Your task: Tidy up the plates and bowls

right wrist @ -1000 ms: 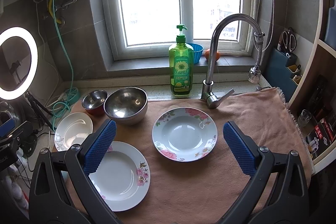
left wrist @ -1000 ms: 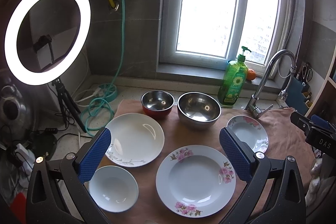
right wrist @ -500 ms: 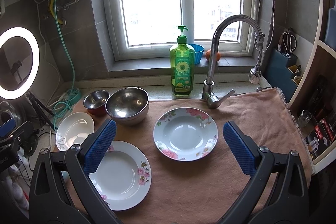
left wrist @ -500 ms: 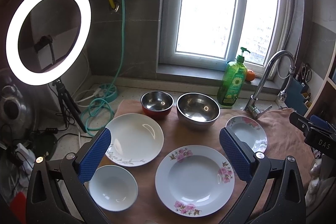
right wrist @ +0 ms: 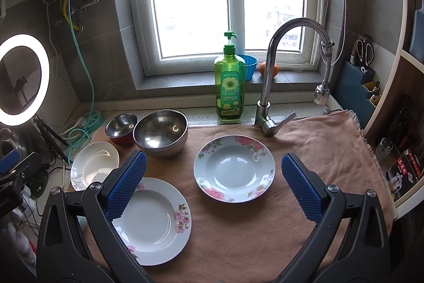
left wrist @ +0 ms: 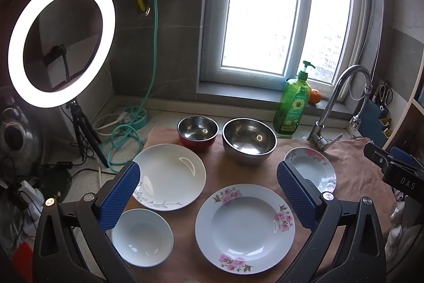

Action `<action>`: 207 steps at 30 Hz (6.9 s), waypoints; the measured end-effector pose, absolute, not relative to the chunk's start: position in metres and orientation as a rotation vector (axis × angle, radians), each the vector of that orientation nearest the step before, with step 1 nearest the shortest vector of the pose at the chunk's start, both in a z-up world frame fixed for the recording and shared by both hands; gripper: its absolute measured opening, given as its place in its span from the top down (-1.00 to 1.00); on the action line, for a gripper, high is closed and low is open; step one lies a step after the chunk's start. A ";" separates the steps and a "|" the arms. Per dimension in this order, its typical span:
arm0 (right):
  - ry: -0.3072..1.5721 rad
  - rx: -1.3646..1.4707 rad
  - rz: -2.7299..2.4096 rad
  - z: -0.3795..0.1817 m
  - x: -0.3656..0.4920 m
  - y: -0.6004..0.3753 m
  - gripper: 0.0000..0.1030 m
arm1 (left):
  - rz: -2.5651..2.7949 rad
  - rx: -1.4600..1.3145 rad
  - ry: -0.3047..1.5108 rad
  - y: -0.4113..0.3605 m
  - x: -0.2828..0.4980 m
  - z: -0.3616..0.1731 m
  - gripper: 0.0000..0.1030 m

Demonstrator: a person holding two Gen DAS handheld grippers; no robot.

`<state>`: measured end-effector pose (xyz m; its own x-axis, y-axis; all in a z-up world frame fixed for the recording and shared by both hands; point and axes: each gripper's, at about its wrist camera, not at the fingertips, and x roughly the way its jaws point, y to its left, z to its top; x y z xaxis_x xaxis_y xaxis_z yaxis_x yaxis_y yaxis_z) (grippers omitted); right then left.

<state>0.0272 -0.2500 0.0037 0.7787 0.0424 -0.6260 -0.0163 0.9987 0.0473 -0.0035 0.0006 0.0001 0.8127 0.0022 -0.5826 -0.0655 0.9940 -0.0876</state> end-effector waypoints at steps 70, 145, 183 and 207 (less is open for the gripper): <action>1.084 0.221 0.298 -0.134 0.044 -0.263 -0.26 | -0.183 -0.291 0.984 0.017 0.010 -0.102 0.15; 1.331 0.484 0.421 -0.216 0.081 -0.257 0.65 | -0.141 -0.093 1.293 0.003 0.094 -0.176 0.51; 1.333 0.418 0.392 -0.210 0.084 -0.273 0.62 | -0.165 -0.094 1.307 -0.017 0.066 -0.176 0.51; 1.342 0.354 0.399 -0.210 0.087 -0.268 0.57 | -0.140 -0.162 1.279 -0.013 0.054 -0.175 0.51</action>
<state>0.0868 -0.2675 -0.2103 0.1789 0.4729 -0.8628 -0.0749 0.8809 0.4673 0.0537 -0.0131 -0.1748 0.2823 -0.1939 -0.9395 0.0138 0.9801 -0.1981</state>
